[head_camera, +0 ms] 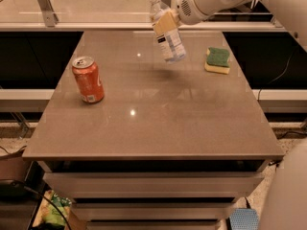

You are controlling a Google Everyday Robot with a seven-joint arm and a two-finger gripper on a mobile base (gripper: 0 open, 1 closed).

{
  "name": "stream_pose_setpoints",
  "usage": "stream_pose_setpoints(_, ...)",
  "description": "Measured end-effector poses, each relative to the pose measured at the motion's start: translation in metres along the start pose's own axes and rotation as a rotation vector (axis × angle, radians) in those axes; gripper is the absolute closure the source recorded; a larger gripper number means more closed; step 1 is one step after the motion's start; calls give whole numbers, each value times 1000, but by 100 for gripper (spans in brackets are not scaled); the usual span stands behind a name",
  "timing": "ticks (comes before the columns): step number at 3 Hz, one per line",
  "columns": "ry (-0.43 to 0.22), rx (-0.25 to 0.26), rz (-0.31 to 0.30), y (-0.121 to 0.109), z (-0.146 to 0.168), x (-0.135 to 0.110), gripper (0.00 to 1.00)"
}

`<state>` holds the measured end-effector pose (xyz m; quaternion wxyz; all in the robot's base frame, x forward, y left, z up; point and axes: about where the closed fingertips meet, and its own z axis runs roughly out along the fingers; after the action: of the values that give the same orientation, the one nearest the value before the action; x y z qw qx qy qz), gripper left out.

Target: Knock blue plastic bottle over

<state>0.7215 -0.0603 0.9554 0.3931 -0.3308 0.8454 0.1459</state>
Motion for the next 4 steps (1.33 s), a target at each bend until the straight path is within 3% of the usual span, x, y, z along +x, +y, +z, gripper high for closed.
stream_pose_setpoints(3, 247, -76, 28, 23, 17, 28, 100)
stream_pose_setpoints(4, 293, -91, 33, 28, 22, 36, 100)
